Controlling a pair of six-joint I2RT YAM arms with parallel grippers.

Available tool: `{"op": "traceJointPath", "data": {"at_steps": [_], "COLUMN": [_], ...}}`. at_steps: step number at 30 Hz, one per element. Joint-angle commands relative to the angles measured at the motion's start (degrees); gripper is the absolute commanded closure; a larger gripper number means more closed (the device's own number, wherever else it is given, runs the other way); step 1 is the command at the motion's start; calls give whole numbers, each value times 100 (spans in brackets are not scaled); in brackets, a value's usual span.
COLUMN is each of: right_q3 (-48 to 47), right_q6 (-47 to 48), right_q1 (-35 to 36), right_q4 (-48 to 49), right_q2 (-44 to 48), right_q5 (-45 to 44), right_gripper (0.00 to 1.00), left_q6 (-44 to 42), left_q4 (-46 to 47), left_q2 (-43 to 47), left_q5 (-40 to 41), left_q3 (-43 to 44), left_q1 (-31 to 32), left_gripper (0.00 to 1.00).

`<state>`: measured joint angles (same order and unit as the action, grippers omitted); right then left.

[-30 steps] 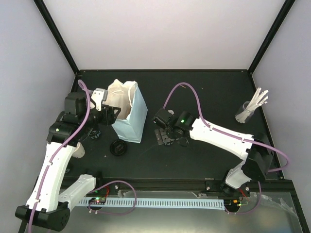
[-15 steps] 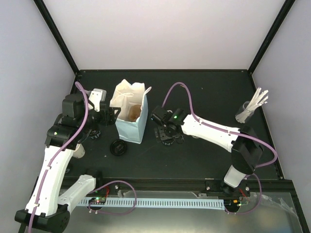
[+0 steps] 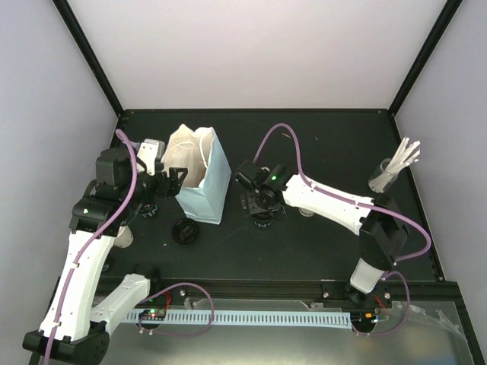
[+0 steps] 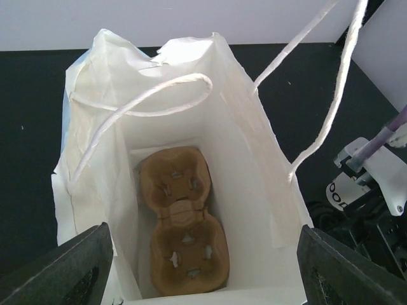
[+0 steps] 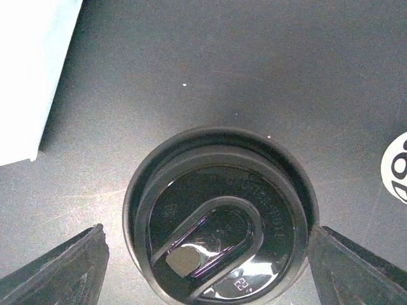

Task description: Pack the takeout coffee

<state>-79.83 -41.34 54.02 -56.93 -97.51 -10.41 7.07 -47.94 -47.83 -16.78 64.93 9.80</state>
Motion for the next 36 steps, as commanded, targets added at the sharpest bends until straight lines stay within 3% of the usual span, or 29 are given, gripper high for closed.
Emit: {"op": "traceJointPath", "data": {"at_steps": [1, 29, 32, 36], "right_q3": [-210, -120, -160, -289], "right_q6": [-69, -46, -23, 6], "right_q1": [-71, -94, -93, -94], "right_q4": [-50, -116, -168, -254], "right_q2": [-113, -371, -272, -36], "right_q5": [-143, -216, -297, -438], "right_gripper": [12, 18, 22, 24], "left_q6": [-46, -101, -124, -107], "left_q4": [23, -29, -72, -116], "left_q2": [49, 54, 48, 50], "left_q5": [66, 238, 340, 630], "left_q3": [143, 165, 193, 222], "left_q1": [-31, -31, -31, -29], "left_gripper": [18, 18, 18, 13]}}
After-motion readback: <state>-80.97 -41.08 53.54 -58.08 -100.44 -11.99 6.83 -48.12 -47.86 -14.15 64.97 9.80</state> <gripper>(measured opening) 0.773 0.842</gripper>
